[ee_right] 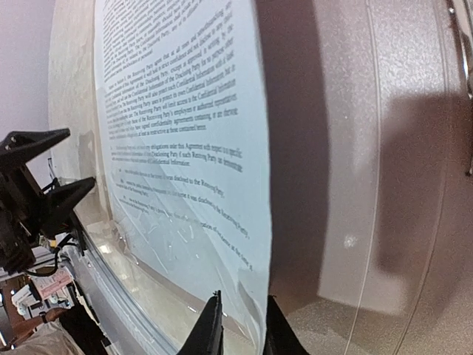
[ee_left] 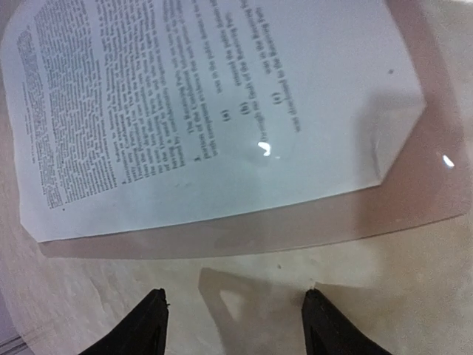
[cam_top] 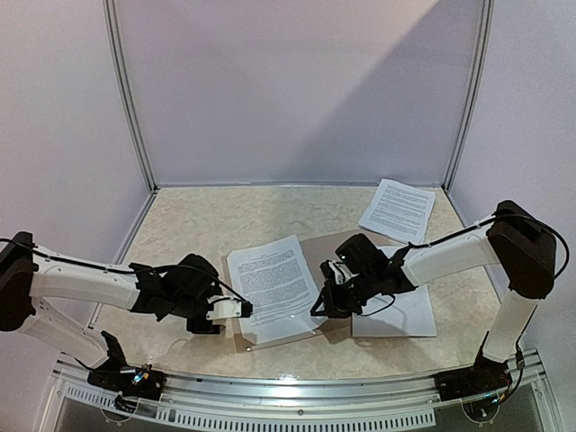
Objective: Put the files into the folder
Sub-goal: Insert the folder to form pockets on the folder.
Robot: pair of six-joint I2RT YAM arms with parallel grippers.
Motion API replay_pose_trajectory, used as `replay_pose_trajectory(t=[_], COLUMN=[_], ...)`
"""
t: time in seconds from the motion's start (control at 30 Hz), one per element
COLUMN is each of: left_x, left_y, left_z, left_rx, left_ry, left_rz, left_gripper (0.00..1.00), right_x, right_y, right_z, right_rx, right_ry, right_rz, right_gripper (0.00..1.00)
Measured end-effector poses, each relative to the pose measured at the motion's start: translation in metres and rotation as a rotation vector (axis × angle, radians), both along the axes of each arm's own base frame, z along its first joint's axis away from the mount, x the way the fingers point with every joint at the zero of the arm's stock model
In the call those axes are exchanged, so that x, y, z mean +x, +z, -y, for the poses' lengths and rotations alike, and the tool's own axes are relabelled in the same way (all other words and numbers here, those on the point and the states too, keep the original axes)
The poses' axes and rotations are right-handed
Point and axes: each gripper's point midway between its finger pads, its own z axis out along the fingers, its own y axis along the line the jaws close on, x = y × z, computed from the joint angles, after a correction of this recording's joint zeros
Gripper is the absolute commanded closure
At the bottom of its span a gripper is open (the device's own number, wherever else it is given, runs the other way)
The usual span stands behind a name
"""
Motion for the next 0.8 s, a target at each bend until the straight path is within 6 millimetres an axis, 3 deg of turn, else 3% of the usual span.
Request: replay_pose_trajectory(t=[0.27,0.43,0.8], left_x=[-0.030,-0.028,-0.026], left_y=[-0.002,-0.002,-0.002], left_z=[0.020,0.034,0.039], left_rx=[-0.025,-0.055,-0.081], left_ry=[-0.090,-0.104,-0.106], left_rz=[-0.039,-0.025,-0.007], left_gripper=[0.36,0.36,0.37], right_x=[-0.003,-0.007,-0.012], right_y=[-0.002,-0.008,-0.016], right_z=[-0.001,0.003,0.001], right_rx=[0.013,0.002,0.019], right_ry=[-0.005,-0.016,-0.039], right_rz=[-0.026,-0.047,-0.089], right_gripper=[0.95,1.00,1.00])
